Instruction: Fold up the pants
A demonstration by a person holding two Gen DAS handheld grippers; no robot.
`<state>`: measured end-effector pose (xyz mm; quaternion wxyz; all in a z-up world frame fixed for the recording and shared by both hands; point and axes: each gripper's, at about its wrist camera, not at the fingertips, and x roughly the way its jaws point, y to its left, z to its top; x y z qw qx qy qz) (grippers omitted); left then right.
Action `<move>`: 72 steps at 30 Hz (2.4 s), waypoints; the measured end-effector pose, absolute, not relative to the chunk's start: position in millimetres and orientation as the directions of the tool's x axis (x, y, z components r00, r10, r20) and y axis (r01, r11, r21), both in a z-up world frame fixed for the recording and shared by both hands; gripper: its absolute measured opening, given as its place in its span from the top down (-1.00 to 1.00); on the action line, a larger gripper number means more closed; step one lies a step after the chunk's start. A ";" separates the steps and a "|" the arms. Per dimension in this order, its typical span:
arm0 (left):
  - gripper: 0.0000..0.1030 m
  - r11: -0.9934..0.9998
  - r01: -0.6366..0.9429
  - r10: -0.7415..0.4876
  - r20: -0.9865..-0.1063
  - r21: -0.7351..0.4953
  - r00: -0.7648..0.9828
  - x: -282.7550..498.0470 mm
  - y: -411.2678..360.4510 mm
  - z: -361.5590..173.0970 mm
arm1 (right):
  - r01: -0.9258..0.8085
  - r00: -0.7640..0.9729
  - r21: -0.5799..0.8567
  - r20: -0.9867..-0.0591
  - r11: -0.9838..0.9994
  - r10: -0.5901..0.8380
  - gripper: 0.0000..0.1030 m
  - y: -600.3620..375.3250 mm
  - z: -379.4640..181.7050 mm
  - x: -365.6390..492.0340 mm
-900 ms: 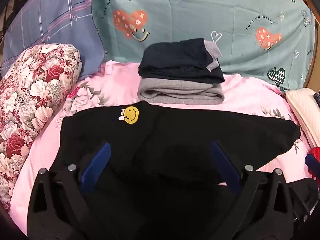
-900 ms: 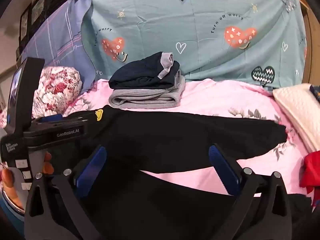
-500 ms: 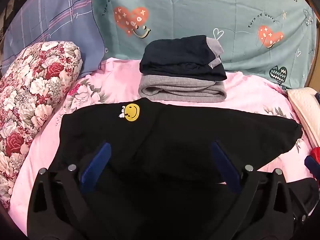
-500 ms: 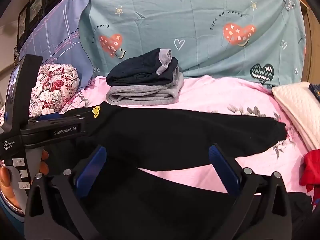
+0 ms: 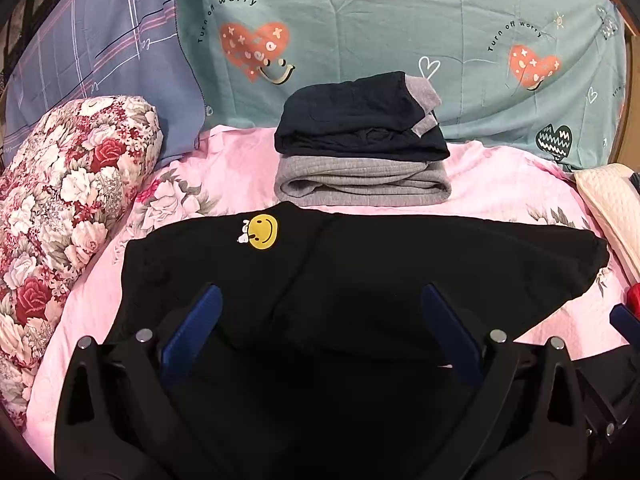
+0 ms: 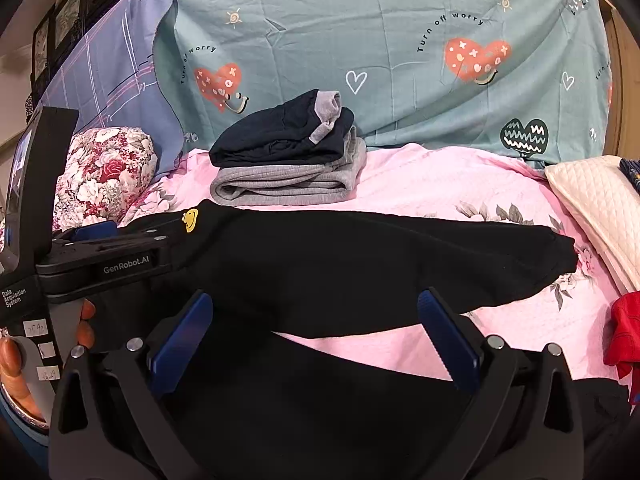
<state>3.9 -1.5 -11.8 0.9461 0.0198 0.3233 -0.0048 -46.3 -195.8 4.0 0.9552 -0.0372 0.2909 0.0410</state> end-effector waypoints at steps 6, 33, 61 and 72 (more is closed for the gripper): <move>-0.96 0.998 0.028 0.006 -0.602 0.047 0.799 2.5 -5.0 -10.1 | -0.098 0.827 -0.034 -0.559 0.995 0.062 -0.97 -195.9 3.3 -47.1; -0.96 0.999 0.028 -0.002 -0.618 0.033 0.786 4.7 -4.9 -13.0 | -0.106 0.825 -0.026 -0.561 0.994 0.073 -0.97 -194.3 3.7 -48.4; -0.96 0.999 0.029 0.004 -0.619 0.043 0.785 5.1 -6.6 -15.0 | -0.116 0.815 -0.009 -0.572 0.993 0.090 -0.97 -192.6 1.0 -47.4; -0.96 0.999 0.028 0.005 -0.623 0.043 0.782 5.9 -6.0 -16.3 | -0.116 0.815 -0.007 -0.573 0.993 0.091 -0.97 -192.3 1.0 -47.7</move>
